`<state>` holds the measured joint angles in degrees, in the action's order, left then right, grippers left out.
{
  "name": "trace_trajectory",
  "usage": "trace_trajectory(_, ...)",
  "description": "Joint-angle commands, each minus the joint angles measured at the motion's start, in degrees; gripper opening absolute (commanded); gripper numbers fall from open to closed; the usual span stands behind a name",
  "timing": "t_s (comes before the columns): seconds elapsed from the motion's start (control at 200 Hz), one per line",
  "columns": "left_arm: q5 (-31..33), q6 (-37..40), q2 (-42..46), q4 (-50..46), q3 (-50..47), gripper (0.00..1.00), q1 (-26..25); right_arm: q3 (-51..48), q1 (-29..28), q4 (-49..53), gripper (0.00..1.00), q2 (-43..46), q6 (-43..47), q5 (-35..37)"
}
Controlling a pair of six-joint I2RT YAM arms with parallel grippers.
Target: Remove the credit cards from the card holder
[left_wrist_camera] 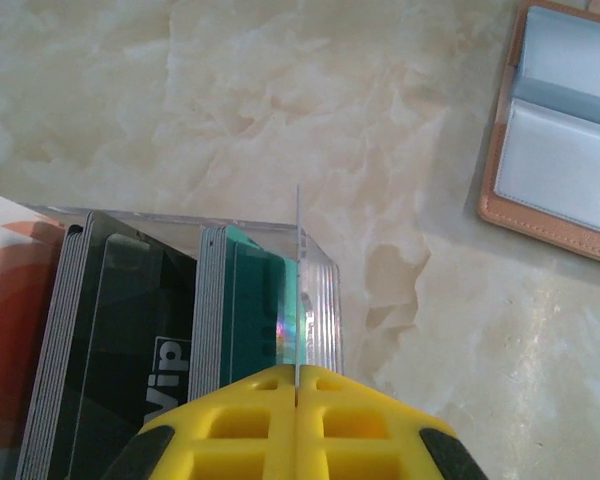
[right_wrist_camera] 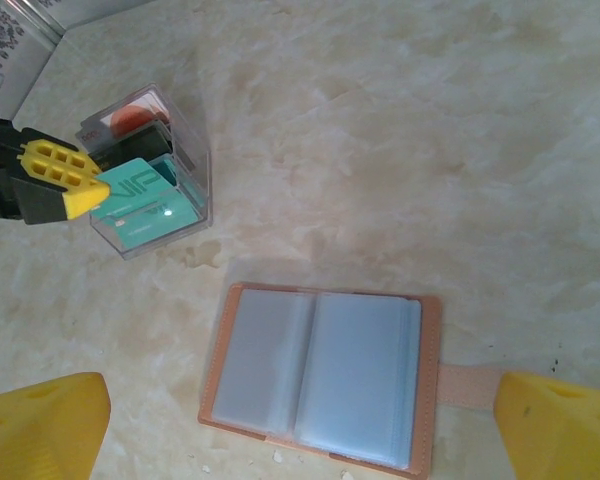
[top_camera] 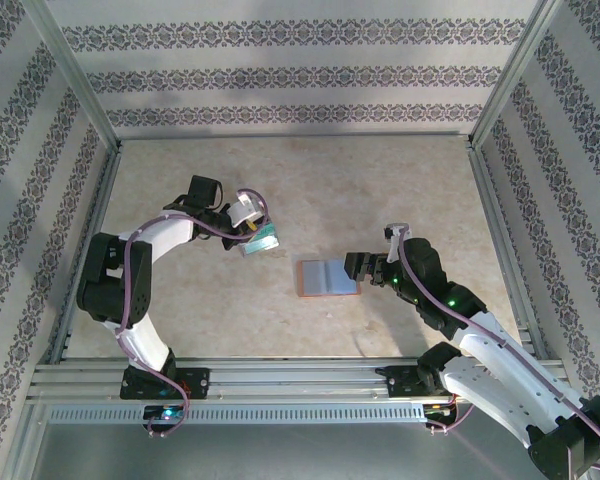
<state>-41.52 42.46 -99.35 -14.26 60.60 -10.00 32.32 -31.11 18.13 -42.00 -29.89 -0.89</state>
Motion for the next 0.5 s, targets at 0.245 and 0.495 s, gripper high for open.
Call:
trace_trajectory(0.245, -0.7, 2.8, -4.3, -11.4, 7.2, 0.15, 1.0, 0.2, 0.4, 0.5, 0.98, 0.7, -0.4, -0.2)
trace_trajectory(0.495, -0.9, 1.9, -3.8, -10.6, 6.8, 0.17, 0.9, 0.0, 0.4, 0.7, 0.98, 1.0, -0.3, -0.2)
